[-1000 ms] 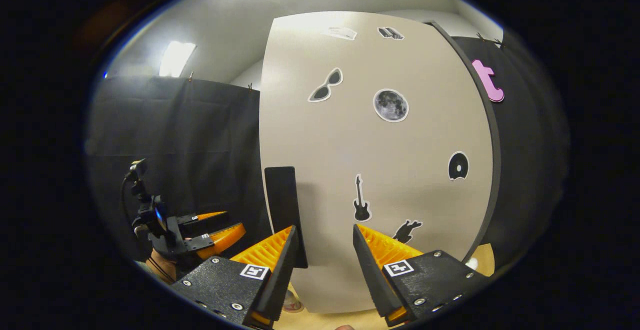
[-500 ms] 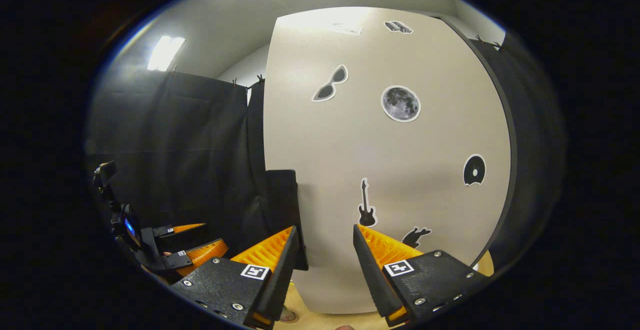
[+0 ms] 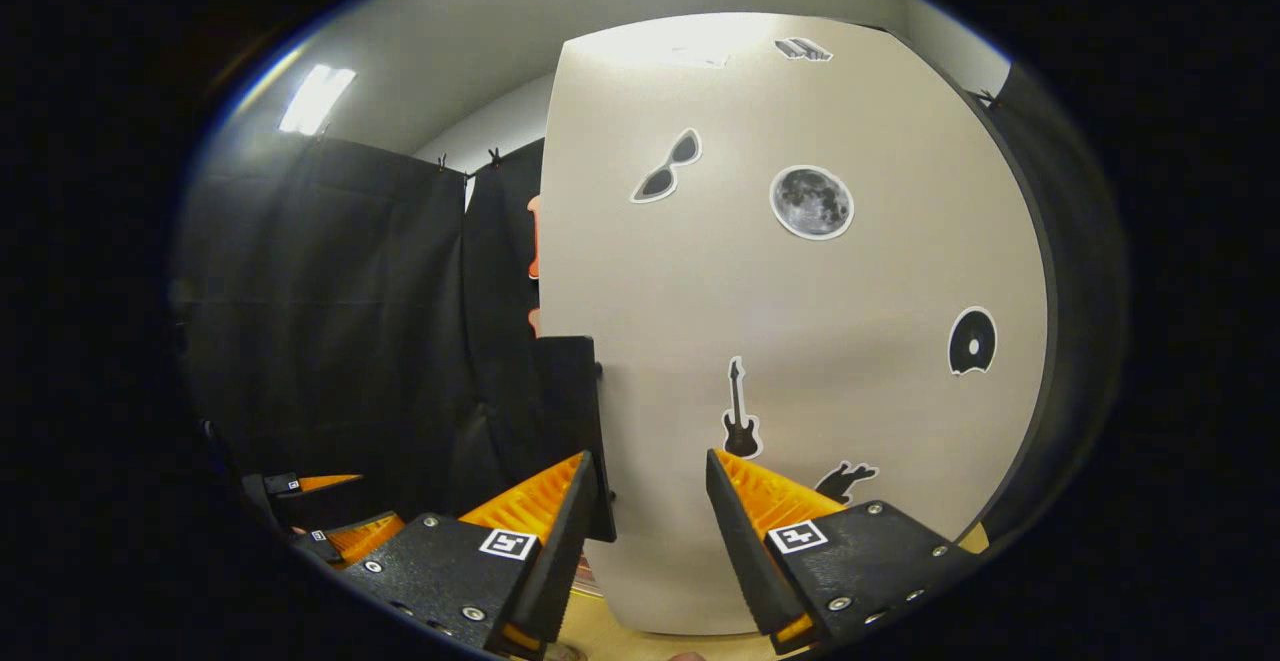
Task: Open the cabinet door with the right hand, grasp the bottle in the cabinet with the left hand and place it on the coaster, then close the cabinet door with the right hand.
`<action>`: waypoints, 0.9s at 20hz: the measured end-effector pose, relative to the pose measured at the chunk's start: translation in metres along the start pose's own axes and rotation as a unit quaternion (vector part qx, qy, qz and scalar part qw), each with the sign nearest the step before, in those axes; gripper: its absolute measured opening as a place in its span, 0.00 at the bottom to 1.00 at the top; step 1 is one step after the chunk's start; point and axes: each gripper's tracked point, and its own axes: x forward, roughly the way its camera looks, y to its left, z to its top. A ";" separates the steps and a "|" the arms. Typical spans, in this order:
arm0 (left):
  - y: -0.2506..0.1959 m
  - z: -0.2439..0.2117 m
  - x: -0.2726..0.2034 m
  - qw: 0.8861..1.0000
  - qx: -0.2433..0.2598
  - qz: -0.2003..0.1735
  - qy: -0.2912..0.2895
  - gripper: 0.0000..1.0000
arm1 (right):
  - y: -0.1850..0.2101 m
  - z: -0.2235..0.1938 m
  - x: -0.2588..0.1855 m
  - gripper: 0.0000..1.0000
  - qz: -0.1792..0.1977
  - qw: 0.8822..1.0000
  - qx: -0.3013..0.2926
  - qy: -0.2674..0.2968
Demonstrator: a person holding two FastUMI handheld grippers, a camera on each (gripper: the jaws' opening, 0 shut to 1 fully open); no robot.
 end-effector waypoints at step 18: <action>-0.005 -0.011 0.008 1.000 -0.007 0.002 0.020 0.94 | -0.016 -0.035 -0.001 0.74 -0.040 0.999 -0.008 0.014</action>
